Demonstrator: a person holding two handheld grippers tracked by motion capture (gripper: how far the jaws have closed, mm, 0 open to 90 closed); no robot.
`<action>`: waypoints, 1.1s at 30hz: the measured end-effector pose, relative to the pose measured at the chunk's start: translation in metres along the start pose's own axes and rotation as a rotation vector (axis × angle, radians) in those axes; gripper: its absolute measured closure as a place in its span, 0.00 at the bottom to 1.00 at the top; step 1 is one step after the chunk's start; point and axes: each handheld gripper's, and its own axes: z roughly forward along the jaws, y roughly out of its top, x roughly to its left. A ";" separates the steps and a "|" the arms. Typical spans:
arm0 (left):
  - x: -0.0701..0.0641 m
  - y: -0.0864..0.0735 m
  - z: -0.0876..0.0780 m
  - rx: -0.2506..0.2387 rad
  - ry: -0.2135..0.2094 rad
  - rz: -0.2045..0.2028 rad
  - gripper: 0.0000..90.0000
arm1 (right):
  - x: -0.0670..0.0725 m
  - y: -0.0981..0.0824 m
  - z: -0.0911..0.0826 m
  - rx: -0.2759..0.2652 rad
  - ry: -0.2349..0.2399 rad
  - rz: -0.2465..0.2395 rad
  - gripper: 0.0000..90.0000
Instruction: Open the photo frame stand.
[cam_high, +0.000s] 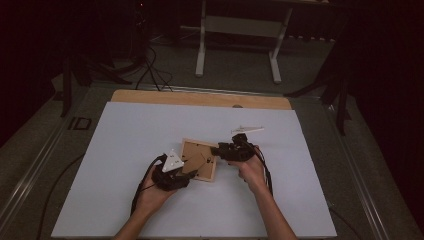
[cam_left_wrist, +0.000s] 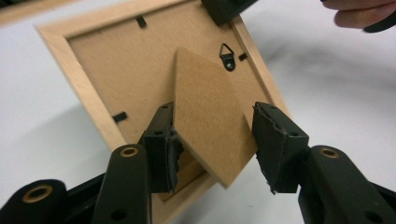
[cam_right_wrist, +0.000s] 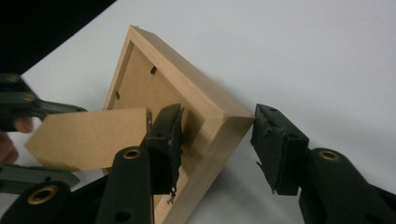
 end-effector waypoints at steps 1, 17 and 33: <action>0.002 0.000 0.002 0.016 -0.005 -0.026 0.58 | 0.001 0.000 -0.001 -0.003 0.002 -0.007 0.60; 0.012 -0.001 0.000 0.024 -0.092 -0.141 0.66 | 0.011 0.002 -0.006 -0.016 -0.038 -0.090 0.67; 0.005 0.000 -0.001 0.012 -0.058 -0.066 0.66 | 0.001 -0.001 0.005 0.015 0.042 -0.009 0.51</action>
